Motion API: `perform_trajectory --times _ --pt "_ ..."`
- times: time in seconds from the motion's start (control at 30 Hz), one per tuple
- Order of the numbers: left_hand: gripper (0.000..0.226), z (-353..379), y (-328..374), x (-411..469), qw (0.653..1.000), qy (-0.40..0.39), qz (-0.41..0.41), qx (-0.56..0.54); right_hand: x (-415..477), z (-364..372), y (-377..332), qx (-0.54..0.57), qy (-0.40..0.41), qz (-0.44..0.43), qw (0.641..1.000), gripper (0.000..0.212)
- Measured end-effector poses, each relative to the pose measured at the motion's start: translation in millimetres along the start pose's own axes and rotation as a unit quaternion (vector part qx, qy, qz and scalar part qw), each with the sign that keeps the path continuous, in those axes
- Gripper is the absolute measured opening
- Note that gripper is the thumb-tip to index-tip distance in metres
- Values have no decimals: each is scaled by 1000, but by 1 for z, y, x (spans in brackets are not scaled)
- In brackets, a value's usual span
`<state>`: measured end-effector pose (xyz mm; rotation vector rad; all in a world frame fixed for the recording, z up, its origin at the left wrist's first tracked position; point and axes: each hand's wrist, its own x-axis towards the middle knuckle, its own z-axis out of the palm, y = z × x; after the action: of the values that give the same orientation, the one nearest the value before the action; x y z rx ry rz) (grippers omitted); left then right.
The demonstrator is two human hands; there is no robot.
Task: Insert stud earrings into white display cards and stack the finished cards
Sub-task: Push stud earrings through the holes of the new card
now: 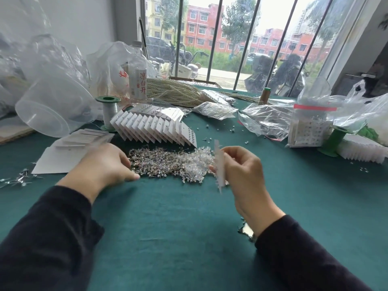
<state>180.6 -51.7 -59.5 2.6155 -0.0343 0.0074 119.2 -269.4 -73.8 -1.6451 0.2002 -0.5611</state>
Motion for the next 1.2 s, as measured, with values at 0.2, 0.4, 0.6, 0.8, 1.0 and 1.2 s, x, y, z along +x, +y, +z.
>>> perform_trajectory --times 0.2,0.4,0.6,0.8,1.0,1.2 --pt "19 12 5 6 998 48 31 18 1 -4 -5 339 -150 239 898 20" --pt "10 9 8 0 989 102 88 -63 -4 -5 -7 383 -213 295 849 18" --pt "10 10 21 -9 963 95 109 -230 -8 -3 -5 417 -266 321 808 18" --pt "15 10 19 -8 981 96 94 -141 -8 -2 -2 403 -279 325 809 21" --pt "24 7 12 -5 989 136 46 -32 -6 -2 -1 391 -276 329 814 20" --pt "14 6 12 -6 989 128 24 -66 -4 -2 -2 404 -267 326 812 26"
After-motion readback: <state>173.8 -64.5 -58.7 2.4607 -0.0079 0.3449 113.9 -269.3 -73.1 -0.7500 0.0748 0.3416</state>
